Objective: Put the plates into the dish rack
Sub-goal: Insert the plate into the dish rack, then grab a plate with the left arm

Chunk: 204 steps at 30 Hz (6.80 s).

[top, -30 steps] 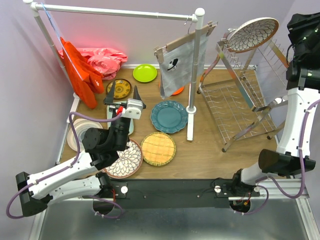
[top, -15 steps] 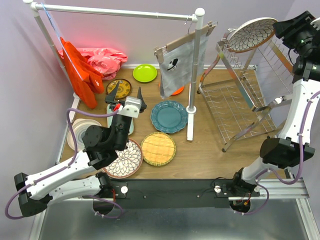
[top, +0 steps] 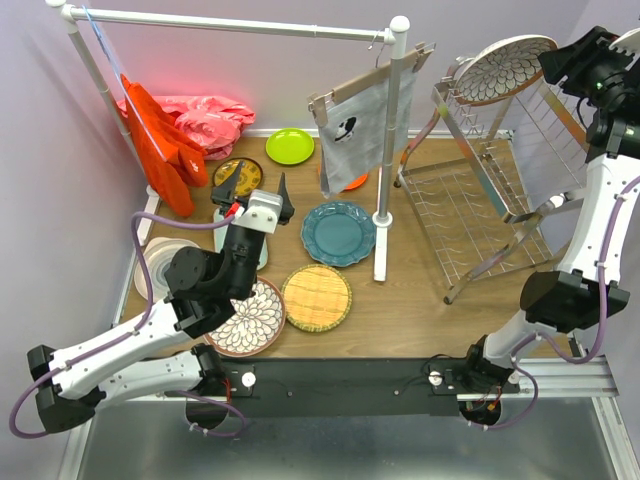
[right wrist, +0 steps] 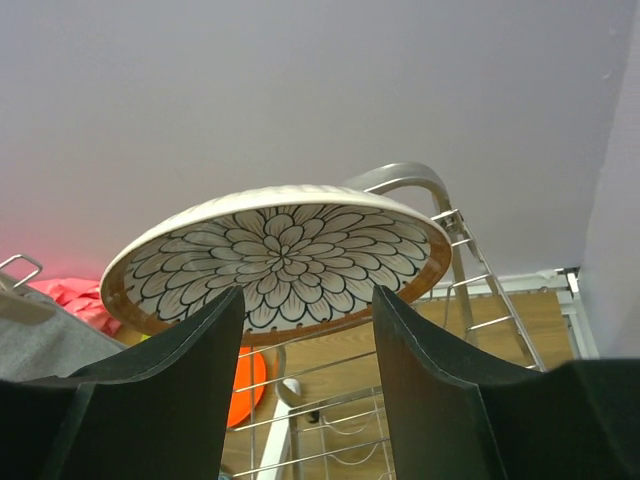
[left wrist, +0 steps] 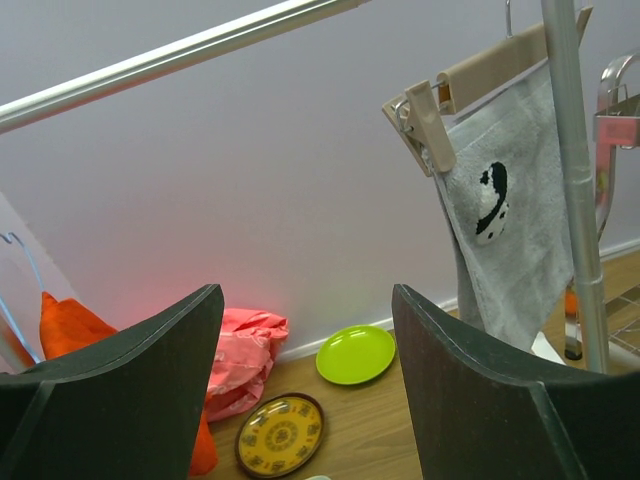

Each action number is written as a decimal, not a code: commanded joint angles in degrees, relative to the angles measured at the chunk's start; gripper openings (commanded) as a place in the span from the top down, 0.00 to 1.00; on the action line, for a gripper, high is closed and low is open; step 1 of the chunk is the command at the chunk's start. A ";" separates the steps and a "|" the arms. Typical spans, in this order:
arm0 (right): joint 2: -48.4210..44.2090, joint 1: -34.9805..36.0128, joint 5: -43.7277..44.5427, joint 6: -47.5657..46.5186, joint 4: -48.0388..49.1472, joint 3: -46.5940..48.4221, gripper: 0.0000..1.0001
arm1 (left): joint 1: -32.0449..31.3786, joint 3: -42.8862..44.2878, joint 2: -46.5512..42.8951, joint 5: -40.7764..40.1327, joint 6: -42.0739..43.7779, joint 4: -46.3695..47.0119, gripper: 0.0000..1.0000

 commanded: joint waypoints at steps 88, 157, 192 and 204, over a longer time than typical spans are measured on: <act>19.26 2.14 5.18 -3.60 1.31 22.34 0.69 | 0.15 2.71 2.06 2.41 -6.54 -0.36 0.23; -27.93 2.05 -25.06 -24.61 -6.42 -22.57 0.00 | 36.88 -4.58 34.23 40.02 -74.92 -26.38 0.23; -27.85 2.05 -22.95 -22.68 -6.34 -25.30 0.00 | 39.35 0.52 55.59 68.32 -68.95 -15.20 0.34; -27.94 2.05 -23.21 -22.68 -6.42 -25.48 0.00 | 39.96 -0.01 57.52 67.01 -67.71 -17.58 0.76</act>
